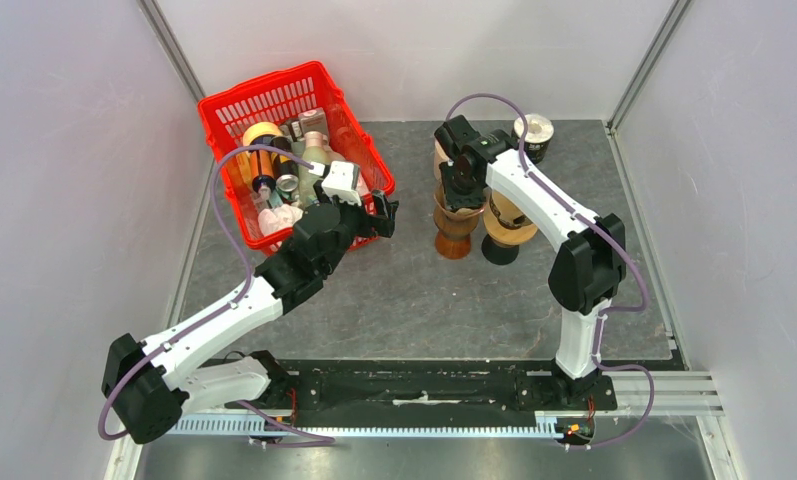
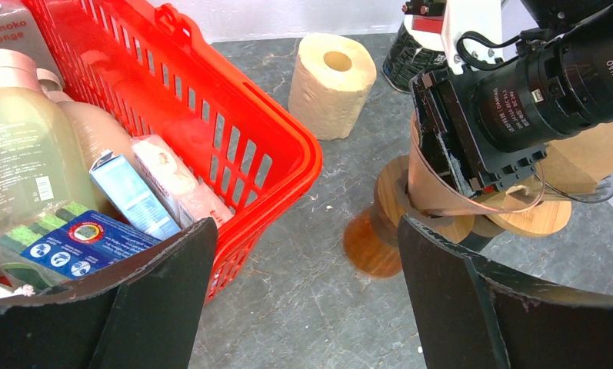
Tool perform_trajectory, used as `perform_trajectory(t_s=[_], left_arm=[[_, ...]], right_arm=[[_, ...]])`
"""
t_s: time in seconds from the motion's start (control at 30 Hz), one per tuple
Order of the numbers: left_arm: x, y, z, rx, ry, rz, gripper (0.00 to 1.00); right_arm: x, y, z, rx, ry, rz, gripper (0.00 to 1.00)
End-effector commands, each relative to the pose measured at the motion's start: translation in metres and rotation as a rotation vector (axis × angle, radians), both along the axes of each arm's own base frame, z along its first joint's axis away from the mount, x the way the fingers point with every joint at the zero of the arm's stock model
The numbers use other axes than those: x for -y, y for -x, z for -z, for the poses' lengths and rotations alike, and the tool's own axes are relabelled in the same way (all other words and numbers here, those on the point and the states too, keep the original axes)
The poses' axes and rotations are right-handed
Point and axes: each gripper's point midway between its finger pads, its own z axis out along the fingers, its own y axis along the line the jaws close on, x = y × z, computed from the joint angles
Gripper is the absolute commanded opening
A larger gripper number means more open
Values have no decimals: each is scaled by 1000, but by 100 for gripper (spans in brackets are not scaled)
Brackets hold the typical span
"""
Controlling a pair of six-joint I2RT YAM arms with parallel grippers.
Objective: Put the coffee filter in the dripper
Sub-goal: Place the coffee filter in the coffee dripper.
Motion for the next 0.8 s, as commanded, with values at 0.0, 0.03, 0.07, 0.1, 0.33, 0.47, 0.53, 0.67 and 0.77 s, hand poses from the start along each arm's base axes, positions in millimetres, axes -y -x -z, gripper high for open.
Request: perform_trajectory(t_s=[0.0,0.03,0.07,0.1,0.33,0.47,0.53,0.67,0.77], left_arm=[[-6,-1,-5,26,-3,-21,94],[-6,-1,-6,27,-2,-22,94],[-6,-1,-5,27,-3,-22,94],[-7,-1,-6,28,-2,-23,94],[-7,-1,-5,29,-5,-25,94],[-8,-1,-6,32,-5,-26,94],[-8,-1,-6,33,-6,-27,94],[-8,-1,-6,33,-6,-26,94],[-6,-2,-6,34,-4,-23,94]], right_arm=[[-1,-2,-8,21,-6,7,43],[-1,-1,-8,18,-3,5,43],[-1,-1,-7,16,-2,5,44],[-1,-1,-8,16,-2,5,45],[1,-1,-7,12,7,8,46],[1,0,-7,12,7,10,33],[2,0,-5,8,11,12,32],[4,-1,-1,5,23,19,32],[4,-2,3,1,29,24,32]])
